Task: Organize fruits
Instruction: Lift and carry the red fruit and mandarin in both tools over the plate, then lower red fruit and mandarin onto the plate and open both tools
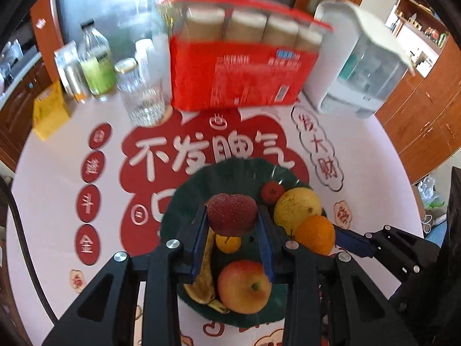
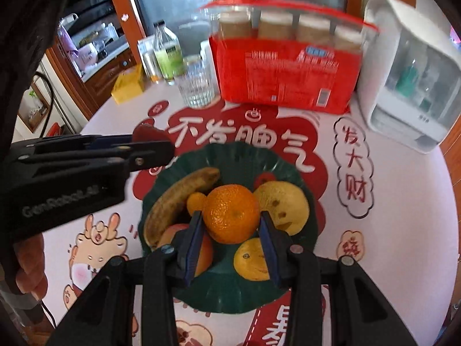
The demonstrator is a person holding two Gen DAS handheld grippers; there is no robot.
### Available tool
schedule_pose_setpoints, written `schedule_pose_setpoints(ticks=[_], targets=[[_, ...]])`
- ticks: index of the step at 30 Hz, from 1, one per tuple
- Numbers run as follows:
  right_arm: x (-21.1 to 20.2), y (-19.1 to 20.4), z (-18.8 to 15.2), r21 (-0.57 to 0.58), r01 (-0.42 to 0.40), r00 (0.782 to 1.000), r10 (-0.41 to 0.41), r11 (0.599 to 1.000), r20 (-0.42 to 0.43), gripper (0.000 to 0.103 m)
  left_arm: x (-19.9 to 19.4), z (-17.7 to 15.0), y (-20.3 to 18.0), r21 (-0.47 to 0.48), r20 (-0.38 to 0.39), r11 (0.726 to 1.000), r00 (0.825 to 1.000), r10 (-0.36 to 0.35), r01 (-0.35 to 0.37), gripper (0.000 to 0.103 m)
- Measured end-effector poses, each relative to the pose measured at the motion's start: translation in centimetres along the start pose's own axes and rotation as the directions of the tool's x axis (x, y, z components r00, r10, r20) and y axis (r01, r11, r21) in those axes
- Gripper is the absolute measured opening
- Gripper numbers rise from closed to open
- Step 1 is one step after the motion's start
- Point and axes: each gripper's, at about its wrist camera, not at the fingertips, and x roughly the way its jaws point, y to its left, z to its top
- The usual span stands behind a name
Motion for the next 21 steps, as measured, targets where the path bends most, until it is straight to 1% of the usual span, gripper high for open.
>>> schedule_pose_setpoints(ticks=[7,14,18,19,21], targets=[[3.5,0.2,-0.5,-0.005,-0.014,0.999,0.014,1.000,-0.037,0.039,4.4,0.2,0.4,-0.025,-0.066,1.000,0.998,-0.018,0.016,0.031],[5.0,0.4,-0.7,-0.030,-0.002,0.999,0.001,1.000,-0.046,0.039,6.1,0.3,0.6,-0.022,-0.087,0.999,0.996,-0.024,0.022,0.031],[5.4,0.5,-0.7,-0.038,-0.006,0.999,0.005,0.999,-0.051,0.040,6.4,0.2,0.6,-0.015,-0.086,1.000,0.996,-0.013,0.011,0.032],[5.5,0.5,-0.7,-0.039,-0.005,0.999,0.003,0.999,-0.050,0.040,6.3,0.2,0.5,-0.011,-0.084,1.000,0.996,-0.005,0.004,0.033],[5.4,0.6,-0.7,-0.042,-0.002,0.999,0.000,0.999,-0.048,0.040,6.1,0.1,0.6,-0.006,-0.073,1.000,0.997,0.004,-0.005,0.041]])
